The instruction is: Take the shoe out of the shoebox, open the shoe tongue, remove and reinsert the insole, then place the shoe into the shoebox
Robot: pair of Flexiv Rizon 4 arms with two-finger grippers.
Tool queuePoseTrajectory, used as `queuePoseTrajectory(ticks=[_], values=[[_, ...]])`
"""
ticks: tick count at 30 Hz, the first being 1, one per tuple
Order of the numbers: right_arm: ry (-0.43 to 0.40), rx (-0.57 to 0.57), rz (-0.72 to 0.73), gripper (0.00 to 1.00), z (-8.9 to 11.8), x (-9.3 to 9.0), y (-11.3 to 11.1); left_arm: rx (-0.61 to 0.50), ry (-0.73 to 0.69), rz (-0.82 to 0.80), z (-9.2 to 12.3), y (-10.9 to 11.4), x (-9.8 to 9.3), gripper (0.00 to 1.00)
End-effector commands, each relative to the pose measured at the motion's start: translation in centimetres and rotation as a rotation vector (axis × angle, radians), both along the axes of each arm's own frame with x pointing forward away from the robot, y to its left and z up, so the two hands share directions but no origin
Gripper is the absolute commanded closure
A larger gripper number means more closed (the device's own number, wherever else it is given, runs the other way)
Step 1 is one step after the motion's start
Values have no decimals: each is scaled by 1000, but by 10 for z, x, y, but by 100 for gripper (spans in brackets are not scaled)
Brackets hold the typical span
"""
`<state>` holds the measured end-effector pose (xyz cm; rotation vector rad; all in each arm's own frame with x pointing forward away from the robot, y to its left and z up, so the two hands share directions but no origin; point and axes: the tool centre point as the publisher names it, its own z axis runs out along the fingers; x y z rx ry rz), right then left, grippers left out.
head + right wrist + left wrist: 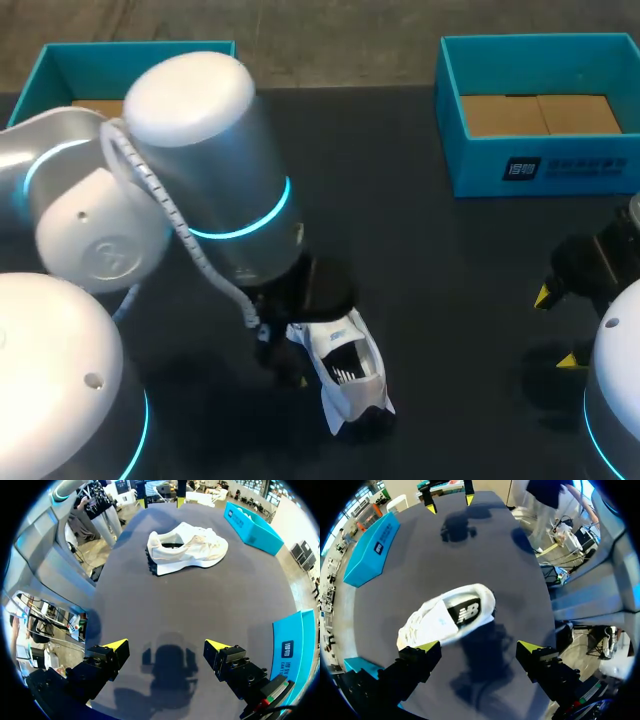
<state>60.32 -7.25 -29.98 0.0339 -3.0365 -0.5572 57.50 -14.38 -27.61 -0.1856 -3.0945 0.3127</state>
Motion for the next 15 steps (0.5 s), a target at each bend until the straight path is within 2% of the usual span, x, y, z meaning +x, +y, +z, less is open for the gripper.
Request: queuePoseTrajectory(ticks=[1,9,15], values=[[-3,-3,-1,0,-1,-2,0,25,6,6,-16,-32,-7,0],[-3,-3,-1,0,-1,-2,0,40,4,54,-31,-51,-33,0],[-3,-3,-1,0,-1,-2,0,37,29,106,-46,-61,-36,0]])
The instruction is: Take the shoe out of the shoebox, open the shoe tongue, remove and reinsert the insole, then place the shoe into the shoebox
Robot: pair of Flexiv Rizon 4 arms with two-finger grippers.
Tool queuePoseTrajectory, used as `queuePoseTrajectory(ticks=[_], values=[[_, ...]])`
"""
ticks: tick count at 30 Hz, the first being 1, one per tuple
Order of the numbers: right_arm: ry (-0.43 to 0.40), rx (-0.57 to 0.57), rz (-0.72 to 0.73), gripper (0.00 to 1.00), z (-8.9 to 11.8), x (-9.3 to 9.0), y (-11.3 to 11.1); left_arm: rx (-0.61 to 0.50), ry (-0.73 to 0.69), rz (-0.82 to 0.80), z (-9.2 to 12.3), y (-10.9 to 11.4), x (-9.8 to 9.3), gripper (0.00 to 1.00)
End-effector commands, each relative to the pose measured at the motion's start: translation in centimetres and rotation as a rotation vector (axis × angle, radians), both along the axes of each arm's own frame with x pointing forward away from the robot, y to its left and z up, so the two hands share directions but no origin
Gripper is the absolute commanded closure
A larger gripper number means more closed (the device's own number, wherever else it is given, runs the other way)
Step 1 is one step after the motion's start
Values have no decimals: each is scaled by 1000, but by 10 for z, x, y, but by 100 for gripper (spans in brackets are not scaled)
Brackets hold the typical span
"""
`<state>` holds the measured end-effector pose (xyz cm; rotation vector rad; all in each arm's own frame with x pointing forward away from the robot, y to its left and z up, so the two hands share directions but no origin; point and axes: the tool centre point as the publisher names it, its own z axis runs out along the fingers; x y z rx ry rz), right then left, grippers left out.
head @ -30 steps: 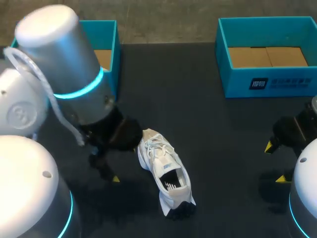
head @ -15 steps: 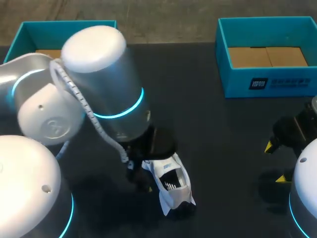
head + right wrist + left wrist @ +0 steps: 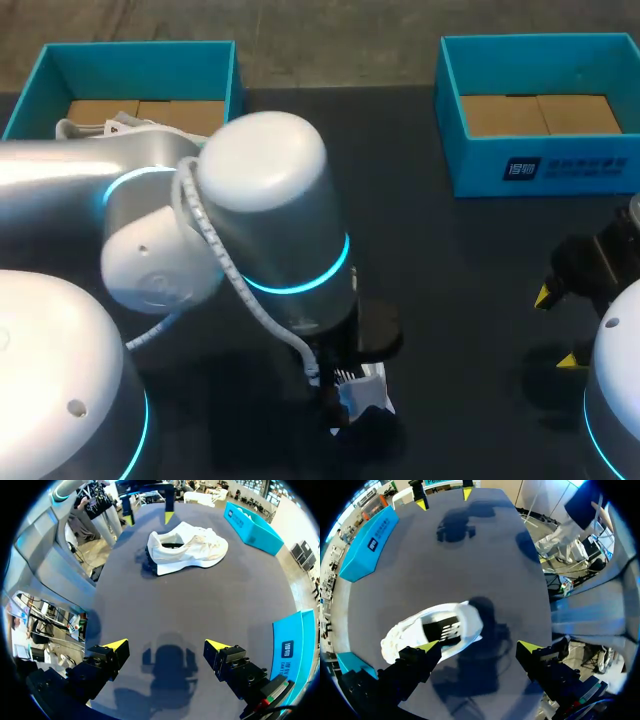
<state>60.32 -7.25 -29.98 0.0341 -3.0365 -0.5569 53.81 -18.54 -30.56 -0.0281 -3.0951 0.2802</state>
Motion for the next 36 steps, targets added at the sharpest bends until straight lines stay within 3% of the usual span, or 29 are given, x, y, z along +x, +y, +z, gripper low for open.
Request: queuePoseTrajectory(ticks=[1,32,36], values=[[-3,-2,-1,0,-1,-2,0,17,0,32,-20,-20,1,0],[-3,-2,-1,0,-1,-2,0,67,81,205,-75,-37,4,0],[-3,-2,-1,0,-1,-2,0,74,77,208,-75,-38,2,6]])
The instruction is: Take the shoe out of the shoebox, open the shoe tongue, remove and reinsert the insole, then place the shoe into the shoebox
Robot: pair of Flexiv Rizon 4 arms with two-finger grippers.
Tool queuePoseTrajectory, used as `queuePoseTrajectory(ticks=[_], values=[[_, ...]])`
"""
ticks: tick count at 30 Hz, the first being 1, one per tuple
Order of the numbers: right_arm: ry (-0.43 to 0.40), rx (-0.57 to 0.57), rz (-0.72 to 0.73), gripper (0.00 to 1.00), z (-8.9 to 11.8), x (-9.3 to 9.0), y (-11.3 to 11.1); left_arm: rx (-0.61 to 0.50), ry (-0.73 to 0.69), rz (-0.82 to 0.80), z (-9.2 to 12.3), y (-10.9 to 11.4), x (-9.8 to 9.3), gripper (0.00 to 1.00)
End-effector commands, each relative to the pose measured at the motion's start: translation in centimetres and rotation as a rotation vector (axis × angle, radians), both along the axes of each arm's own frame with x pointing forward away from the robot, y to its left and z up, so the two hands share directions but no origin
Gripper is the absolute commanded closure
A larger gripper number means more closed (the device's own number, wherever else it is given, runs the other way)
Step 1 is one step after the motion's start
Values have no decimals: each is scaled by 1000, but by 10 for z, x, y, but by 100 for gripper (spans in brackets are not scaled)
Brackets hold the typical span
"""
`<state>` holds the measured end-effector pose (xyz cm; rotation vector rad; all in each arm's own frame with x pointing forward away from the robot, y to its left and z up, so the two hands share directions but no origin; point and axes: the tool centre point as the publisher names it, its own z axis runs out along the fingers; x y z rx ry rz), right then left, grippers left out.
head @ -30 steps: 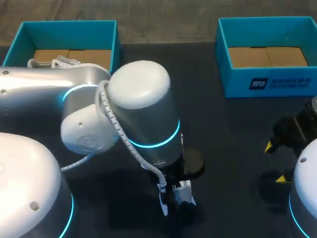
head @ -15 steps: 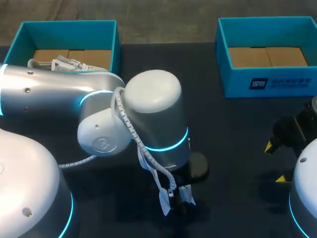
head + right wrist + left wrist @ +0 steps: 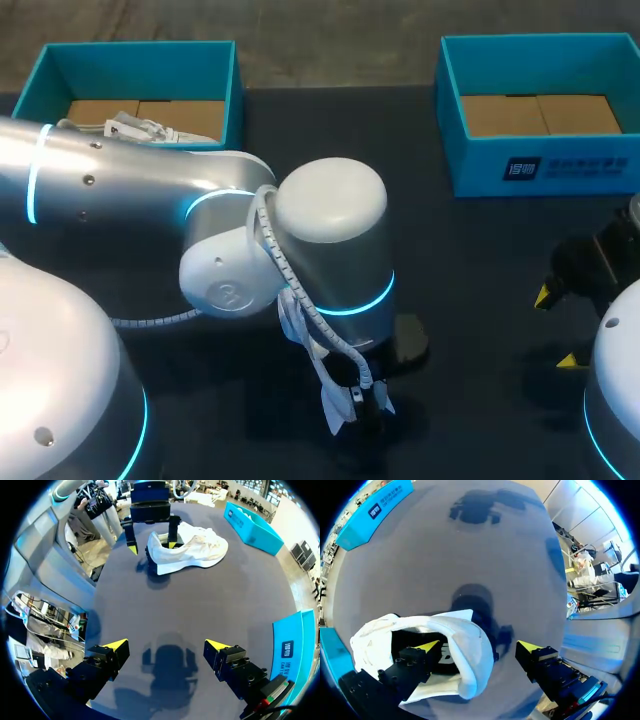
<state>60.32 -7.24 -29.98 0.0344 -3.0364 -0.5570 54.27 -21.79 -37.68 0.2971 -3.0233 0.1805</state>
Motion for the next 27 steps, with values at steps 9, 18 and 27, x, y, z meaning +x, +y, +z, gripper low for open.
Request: queuePoseTrajectory(ticks=[9,18,27], values=[[-3,-2,-1,0,-1,-2,0,32,-10,2,-9,-8,-8,50],[-3,-2,-1,0,-1,-2,0,69,-6,20,-17,-5,-5,69],[-3,-2,-1,0,-1,-2,0,58,-24,34,-5,2,8,100]])
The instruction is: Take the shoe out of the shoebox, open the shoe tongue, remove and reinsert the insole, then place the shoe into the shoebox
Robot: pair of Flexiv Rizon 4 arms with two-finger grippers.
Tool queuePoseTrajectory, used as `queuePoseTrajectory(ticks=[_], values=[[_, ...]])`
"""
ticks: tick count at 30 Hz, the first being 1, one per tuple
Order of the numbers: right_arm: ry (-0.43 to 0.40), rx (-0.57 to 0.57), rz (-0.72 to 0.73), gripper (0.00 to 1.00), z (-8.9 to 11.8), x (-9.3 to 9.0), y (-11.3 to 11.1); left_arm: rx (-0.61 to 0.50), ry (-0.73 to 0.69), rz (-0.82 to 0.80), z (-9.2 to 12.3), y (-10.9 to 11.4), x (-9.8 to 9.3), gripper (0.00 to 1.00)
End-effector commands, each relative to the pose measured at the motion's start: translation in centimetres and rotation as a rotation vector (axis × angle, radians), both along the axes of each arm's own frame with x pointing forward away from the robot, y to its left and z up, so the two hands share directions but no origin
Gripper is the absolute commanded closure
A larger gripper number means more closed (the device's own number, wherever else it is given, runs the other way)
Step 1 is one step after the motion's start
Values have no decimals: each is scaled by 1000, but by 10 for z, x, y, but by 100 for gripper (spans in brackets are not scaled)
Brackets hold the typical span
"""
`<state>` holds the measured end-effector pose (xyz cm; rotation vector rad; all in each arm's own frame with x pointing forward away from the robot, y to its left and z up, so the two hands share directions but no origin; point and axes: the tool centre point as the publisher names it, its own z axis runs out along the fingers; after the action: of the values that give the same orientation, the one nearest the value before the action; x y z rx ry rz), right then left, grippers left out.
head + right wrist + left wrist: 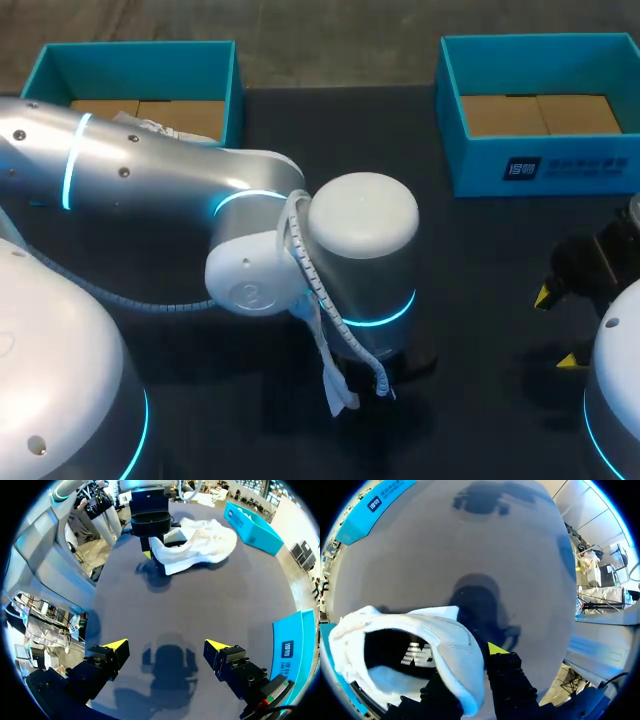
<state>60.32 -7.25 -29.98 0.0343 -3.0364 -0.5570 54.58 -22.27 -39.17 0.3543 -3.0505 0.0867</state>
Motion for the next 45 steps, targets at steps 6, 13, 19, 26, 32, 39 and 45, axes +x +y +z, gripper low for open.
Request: queuePoseTrajectory(ticks=[6,13,19,26,32,39,45], values=[[-3,-2,-1,0,-1,-2,0,-21,-21,-27,28,22,19,100],[-3,-2,-1,0,-1,-2,0,-38,-22,-92,55,45,37,100],[-3,-2,-1,0,-1,-2,0,-79,-2,-177,95,74,61,100],[-3,-2,-1,0,-1,-2,0,-107,-18,-204,153,110,96,100],[-3,-2,-1,0,-1,-2,0,-137,-23,-237,204,140,121,100],[-3,-2,-1,0,-1,-2,0,-155,-1,-244,244,182,165,100],[-3,-2,-1,0,-1,-2,0,-144,-5,-265,267,221,198,100]])
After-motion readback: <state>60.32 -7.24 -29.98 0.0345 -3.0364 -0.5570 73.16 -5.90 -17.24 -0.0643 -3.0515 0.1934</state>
